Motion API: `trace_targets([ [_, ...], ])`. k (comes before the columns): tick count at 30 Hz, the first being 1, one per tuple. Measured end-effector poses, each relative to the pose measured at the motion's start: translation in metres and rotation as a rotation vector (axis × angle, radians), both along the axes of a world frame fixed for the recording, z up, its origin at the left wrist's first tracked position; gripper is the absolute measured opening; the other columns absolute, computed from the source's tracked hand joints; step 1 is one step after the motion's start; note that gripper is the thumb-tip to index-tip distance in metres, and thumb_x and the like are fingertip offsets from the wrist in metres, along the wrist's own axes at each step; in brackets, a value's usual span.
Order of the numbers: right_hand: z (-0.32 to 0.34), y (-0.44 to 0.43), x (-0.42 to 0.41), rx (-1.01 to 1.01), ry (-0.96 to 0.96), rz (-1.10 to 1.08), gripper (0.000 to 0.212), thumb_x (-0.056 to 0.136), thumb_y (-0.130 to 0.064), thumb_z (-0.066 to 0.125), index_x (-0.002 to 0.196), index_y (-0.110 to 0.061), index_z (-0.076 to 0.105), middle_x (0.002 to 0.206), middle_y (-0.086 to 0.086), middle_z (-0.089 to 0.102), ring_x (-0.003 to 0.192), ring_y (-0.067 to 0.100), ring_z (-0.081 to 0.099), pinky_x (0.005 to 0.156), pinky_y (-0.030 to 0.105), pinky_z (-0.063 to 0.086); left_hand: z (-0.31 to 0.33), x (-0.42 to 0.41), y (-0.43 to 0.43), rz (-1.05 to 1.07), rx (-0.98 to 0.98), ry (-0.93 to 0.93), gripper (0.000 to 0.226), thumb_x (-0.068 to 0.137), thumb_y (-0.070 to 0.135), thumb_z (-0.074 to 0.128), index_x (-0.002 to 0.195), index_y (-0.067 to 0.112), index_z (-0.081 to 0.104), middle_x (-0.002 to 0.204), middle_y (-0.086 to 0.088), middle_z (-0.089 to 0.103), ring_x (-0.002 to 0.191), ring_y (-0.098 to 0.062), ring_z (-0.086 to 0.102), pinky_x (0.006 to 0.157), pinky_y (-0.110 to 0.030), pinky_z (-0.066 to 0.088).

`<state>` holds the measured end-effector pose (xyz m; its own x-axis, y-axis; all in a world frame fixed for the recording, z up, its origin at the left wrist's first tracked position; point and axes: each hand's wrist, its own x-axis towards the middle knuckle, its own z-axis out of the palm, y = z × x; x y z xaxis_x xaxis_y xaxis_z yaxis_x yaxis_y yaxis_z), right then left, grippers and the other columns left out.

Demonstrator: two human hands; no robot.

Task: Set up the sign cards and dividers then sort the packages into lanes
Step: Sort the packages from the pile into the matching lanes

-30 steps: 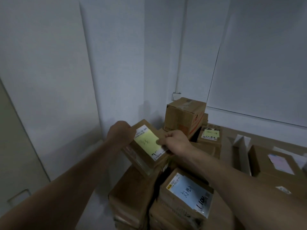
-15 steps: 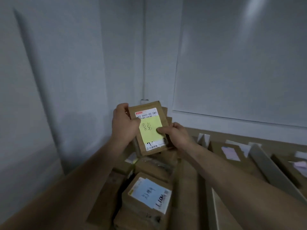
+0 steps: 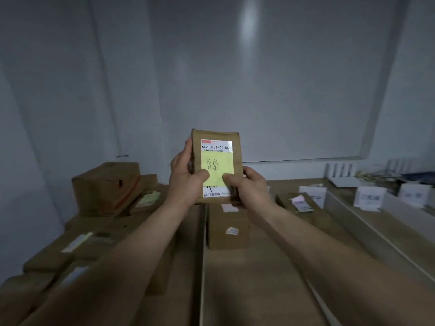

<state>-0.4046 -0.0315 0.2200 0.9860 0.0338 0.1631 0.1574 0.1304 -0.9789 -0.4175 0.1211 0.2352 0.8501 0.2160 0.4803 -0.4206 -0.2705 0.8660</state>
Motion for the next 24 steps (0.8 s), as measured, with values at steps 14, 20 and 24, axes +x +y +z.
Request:
trace_targets([
  [14,0.017,-0.251,-0.04,-0.008,-0.032,-0.246,0.033,0.091,-0.009,0.067,0.119,-0.018,0.052,0.103,0.004,0.074,0.064,0.01,0.073,0.045,0.02,0.05,-0.004,-0.005,-0.255,-0.341,-0.102,0.068,0.095,0.087,-0.007,0.053,0.157,0.043,0.011,0.136,0.009,0.057,0.115,-0.015,0.063,0.086,-0.041,0.061],
  [20,0.015,-0.292,-0.033,-0.002,-0.035,-0.374,0.035,0.089,-0.013,0.07,0.116,-0.024,0.05,0.105,0.003,0.075,0.08,0.022,0.076,0.052,0.025,0.053,-0.008,0.017,-0.301,-0.392,-0.073,0.065,0.062,0.09,0.0,0.058,0.141,0.023,0.03,0.113,0.015,0.059,0.101,-0.008,0.062,0.081,-0.036,0.061],
  [24,0.013,-0.311,-0.028,-0.015,-0.013,-0.46,0.037,0.09,-0.016,0.069,0.119,-0.025,0.047,0.109,0.006,0.074,0.085,0.024,0.073,0.046,0.019,0.048,-0.011,0.033,-0.324,-0.477,-0.064,0.078,0.062,0.09,0.005,0.06,0.141,0.027,0.033,0.117,0.012,0.06,0.096,-0.005,0.063,0.077,-0.033,0.062],
])
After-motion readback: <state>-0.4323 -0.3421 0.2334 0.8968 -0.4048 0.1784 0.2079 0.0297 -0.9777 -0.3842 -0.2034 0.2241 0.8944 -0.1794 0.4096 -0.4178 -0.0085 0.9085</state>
